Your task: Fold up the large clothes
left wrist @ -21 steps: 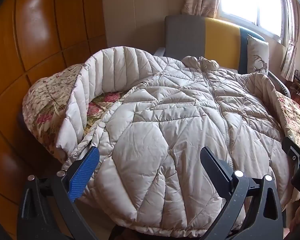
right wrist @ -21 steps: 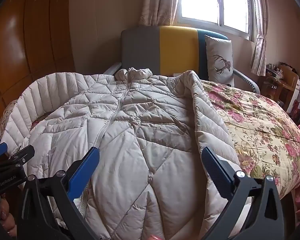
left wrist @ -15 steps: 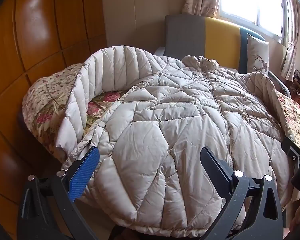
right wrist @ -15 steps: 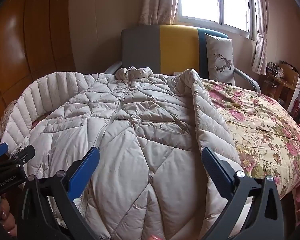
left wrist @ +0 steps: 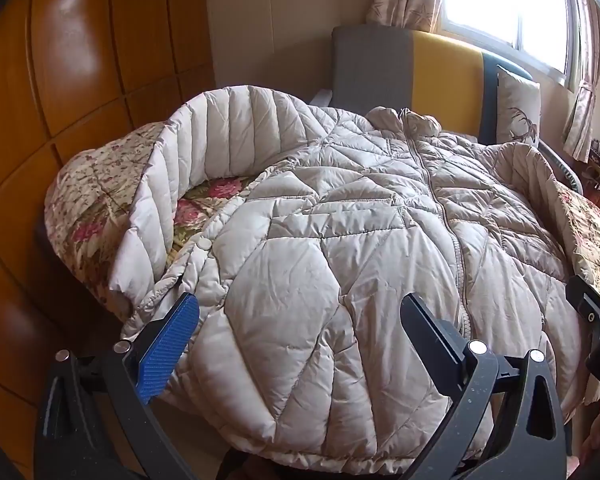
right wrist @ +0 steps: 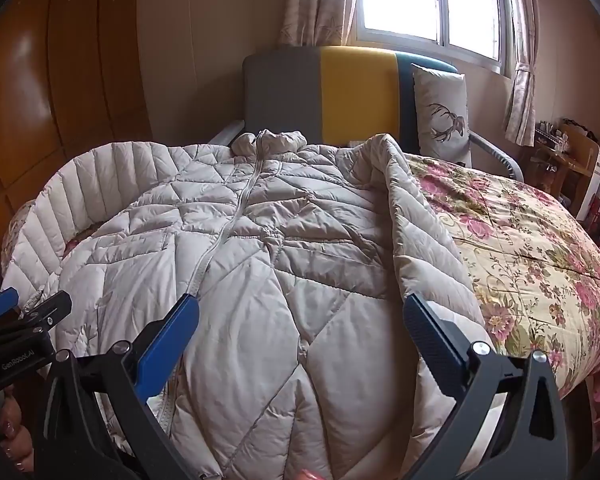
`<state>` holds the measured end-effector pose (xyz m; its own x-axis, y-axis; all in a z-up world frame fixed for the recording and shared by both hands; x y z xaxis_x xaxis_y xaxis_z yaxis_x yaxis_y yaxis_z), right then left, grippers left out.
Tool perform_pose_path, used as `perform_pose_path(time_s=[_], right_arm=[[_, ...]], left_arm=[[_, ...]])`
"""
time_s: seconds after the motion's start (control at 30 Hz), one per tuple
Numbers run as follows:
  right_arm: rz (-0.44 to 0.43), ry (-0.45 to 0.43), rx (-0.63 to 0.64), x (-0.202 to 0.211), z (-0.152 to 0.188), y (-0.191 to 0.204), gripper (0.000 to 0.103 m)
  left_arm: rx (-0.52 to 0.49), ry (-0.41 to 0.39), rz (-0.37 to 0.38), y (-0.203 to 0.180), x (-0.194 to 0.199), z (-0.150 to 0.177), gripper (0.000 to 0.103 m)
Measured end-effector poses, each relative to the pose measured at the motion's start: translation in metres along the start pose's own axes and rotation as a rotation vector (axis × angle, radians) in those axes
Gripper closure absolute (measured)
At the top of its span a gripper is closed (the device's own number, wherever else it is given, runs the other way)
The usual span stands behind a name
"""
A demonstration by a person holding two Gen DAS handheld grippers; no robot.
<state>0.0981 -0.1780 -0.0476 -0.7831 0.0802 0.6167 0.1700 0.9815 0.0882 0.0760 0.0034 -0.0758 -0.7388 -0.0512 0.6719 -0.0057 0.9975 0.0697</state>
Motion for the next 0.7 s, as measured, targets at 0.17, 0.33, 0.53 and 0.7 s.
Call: perform_pose_path(time_s=[0.17,0.33,0.53,0.7], right_arm=[[-0.005,0.003,-0.004,0.0026,0.0011,-0.0018,0.002],[-0.007,0.009,-0.008,0.0005,0.0022,-0.0028,0.002],[-0.005,0.013,-0.006,-0.0003,0.0032,-0.0022,0.002],[-0.008,0.012,-0.006,-0.0005,0.0031,-0.0017,0.002]], left_arm=[[0.002,0.002,-0.002,-0.0004,-0.0008,0.0007,0.003],[0.002,0.004,-0.003,-0.0007,-0.001,0.0012,0.003],[0.005,0.009,-0.003,-0.0003,-0.0033,0.0027,0.003],[0.005,0.01,-0.003,-0.0002,-0.0034,0.0026,0.003]])
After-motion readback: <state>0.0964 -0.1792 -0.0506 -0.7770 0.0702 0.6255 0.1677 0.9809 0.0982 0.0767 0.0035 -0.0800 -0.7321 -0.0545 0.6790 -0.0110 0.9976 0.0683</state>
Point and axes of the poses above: each gripper's, at about its wrist camera, not at the fingertips, and x roughly against the way its jaws point, y to its left, z to its underside, the point moved 10 cm from there along -x, roughly the way its jaws point, and after that the axes turned 3 degrees about -z, right-handed, at the moved point
